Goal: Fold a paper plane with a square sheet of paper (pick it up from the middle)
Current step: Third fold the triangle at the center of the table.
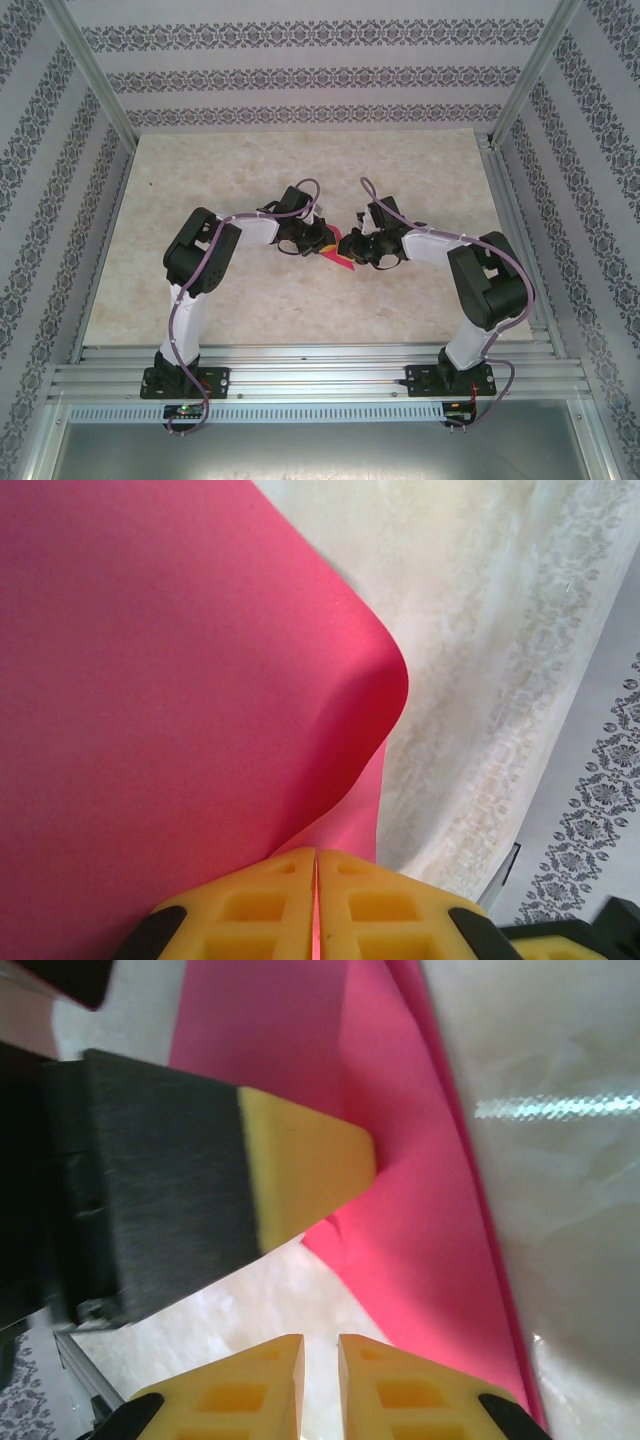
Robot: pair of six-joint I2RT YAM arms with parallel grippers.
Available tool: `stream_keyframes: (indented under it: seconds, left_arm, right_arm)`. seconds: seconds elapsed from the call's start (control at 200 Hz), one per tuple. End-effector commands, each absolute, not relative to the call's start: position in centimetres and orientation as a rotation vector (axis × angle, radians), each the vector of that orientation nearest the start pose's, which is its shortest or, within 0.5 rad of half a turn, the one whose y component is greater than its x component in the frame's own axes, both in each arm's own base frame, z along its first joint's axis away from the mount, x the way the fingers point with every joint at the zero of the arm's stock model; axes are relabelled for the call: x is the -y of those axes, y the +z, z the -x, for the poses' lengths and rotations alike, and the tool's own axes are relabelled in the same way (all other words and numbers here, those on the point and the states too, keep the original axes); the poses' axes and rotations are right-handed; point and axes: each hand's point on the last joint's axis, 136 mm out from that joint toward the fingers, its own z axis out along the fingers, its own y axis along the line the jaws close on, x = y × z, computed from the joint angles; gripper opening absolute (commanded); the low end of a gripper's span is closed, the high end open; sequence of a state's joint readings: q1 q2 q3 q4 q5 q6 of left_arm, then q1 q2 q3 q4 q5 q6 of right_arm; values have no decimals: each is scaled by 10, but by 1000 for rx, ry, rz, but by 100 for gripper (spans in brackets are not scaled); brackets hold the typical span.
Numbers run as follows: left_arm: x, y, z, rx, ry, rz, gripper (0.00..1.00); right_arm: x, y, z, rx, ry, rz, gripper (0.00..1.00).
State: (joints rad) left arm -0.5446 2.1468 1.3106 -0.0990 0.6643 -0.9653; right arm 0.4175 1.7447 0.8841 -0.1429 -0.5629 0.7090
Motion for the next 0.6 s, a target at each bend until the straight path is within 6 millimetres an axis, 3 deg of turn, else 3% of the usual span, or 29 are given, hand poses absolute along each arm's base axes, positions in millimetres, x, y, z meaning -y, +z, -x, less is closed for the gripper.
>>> stream_keyframes:
  seconds: [0.0, 0.1, 0.24, 0.39, 0.594]
  left_arm:
    - [346, 20, -370, -2846, -1295, 270, 12]
    - [346, 19, -370, -2850, -1289, 267, 12]
    - [346, 19, -370, -2852, -1286, 264, 12]
    - [344, 19, -370, -2856, -1272, 262, 12]
    - [343, 17, -370, -2862, -1260, 254, 11]
  right_arm:
    - [-251, 34, -324, -2752, 1141, -168, 17]
    - [-254, 20, -322, -2785, 1148, -179, 17]
    - [-232, -4, -304, -2916, 952, -206, 17]
    - [-216, -8, -283, -2927, 960, -239, 16]
    - [-204, -1, -277, -2908, 985, -264, 18]
